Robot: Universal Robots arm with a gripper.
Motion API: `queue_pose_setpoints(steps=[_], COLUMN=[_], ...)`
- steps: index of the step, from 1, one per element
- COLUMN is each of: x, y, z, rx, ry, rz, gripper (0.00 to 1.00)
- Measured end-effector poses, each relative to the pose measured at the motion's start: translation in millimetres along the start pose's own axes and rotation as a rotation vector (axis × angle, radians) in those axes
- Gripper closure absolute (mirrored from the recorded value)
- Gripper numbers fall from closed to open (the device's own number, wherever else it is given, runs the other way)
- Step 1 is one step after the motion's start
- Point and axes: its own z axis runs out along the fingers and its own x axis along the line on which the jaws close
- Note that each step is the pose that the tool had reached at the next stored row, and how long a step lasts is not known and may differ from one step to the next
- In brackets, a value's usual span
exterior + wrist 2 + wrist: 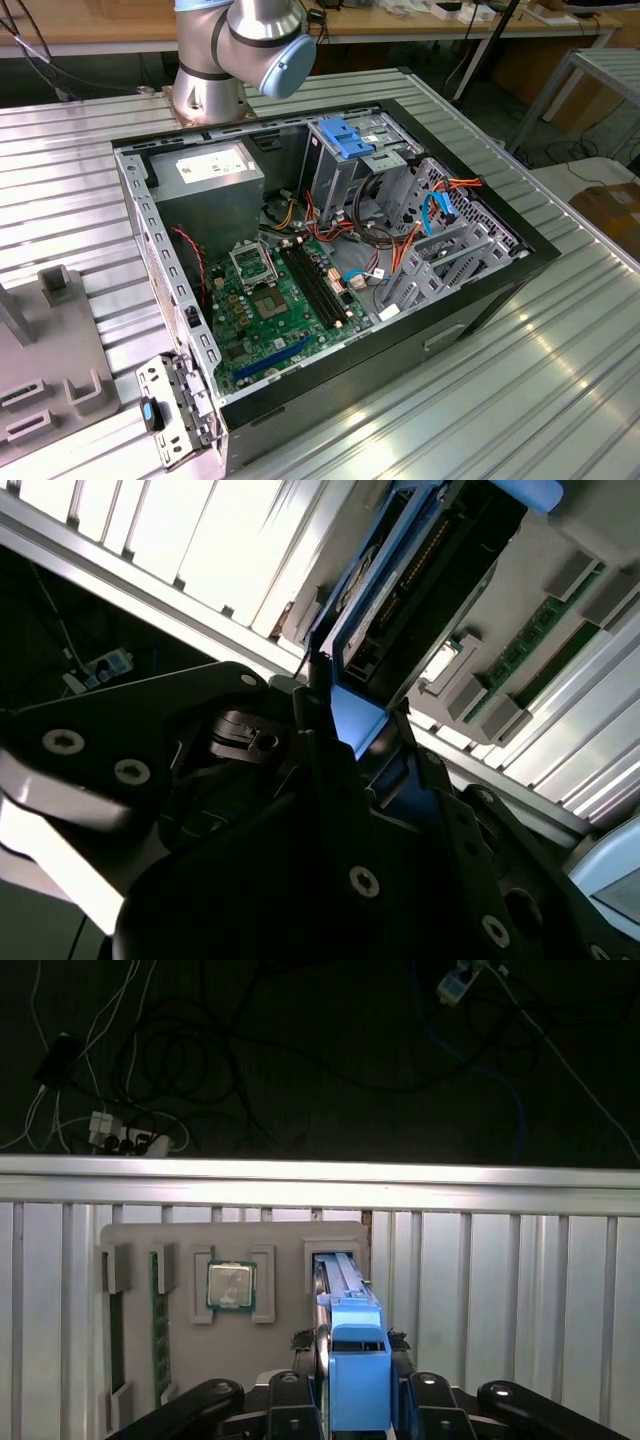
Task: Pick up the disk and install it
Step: 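Pick up the disk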
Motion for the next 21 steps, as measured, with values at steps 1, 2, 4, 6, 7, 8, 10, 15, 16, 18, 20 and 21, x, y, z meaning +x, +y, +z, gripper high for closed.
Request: queue_pose_setpoints(steps=[1,2,4,6,7,8,10,15,16,18,20,21], x=[0.0,0.0,0.1,0.1,0.1,0.2,0.2,0.2,0.2,0.2,0.2,0.2], y=[0.0,0.0,0.0,0.0,0.1,0.0,0.1,0.0,0.1,0.9,1.9,2.1], z=[-3.3,-7.5,-17.3,-31.3,-37.5,-45.4,-49.7,-57.0,-57.1,-57.2,-57.3,-57.3], rx=[-0.0001,0.0000,0.0000,0.0000,0.0000,0.0000,0.0000,0.0001,0.0000,0.0029,0.0093,0.0111], ry=[0.0000,0.0000,0.0000,0.0000,-0.0001,0.0000,0.0000,0.0000,0.0000,0.0001,0.0003,0.0003], rz=[0.000,0.000,0.000,0.000,0.000,0.000,0.000,0.000,0.000,0.000,0.000,0.000], gripper=[0.64,0.64,0.64,0.64,0.64,0.64,0.64,0.64,0.64,0.64,0.64,0.64])
